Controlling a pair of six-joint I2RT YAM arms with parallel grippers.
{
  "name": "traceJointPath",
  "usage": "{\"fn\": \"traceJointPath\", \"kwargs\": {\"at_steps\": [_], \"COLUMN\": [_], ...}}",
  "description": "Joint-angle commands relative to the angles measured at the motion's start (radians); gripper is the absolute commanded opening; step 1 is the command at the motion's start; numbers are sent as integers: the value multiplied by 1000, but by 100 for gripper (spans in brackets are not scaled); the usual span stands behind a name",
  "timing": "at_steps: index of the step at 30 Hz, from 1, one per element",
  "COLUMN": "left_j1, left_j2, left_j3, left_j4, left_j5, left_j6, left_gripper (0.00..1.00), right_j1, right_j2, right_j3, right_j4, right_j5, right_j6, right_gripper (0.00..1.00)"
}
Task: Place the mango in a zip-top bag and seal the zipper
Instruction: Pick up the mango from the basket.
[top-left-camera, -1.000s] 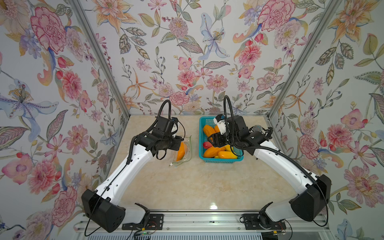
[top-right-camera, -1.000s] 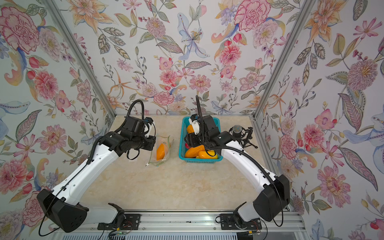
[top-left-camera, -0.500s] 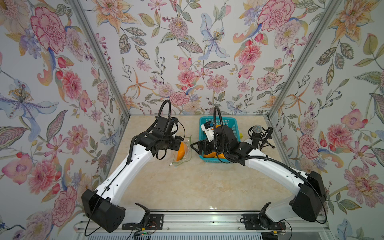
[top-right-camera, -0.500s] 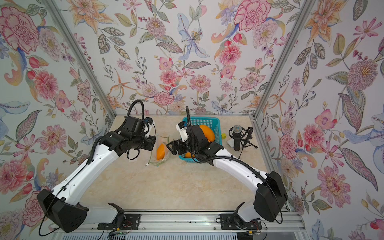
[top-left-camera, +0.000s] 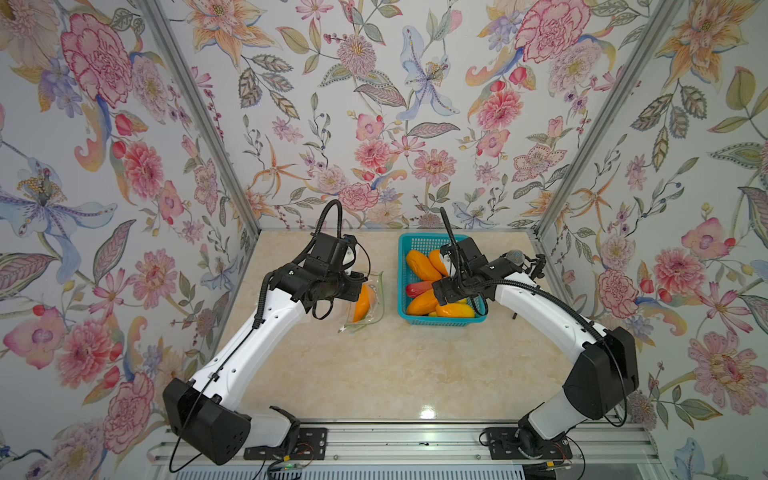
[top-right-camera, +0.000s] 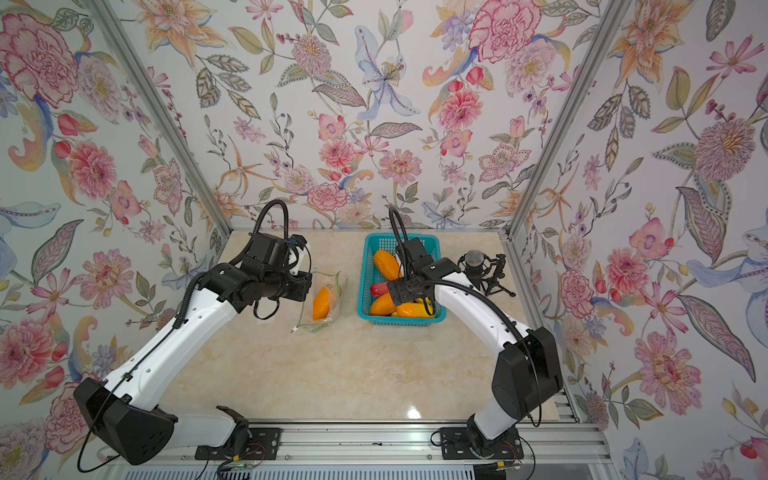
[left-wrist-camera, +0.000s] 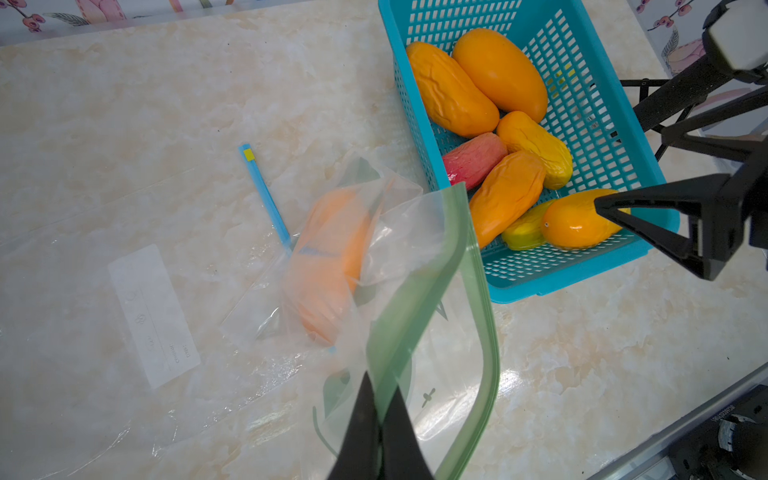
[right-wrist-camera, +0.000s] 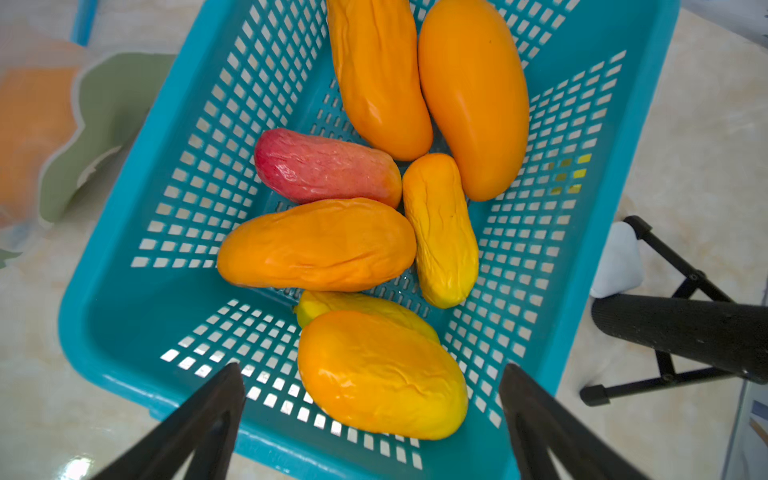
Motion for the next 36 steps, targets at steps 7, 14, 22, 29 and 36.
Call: {"fn": "traceJointPath", "kwargs": {"at_steps": [7,14,22,29,36], "left_j1": [6,6,7,8,8], "left_j2": [-8,-2,-2,-13,1], "left_j3": [-1,-3,-4,-19,-14], "left_j4": [-4,3,7,6,13], "left_j5": [0,5,17,11,10], "left_j6": [4,8,3,-3,0], "left_gripper": [0,0,0,0,0], "right_j1": [-11,-11,-38,-30,-18], "right_j2": [72,170,275,235,63], "right_j3": [23,29,82,94,92], "right_j4": [-186,-195,-108,-78,-56], "right_j5": [5,32,44,-16,-28], "right_j6": [-96,-125,-120,-107,-60], "right_gripper": [95,95,91,60,57]}}
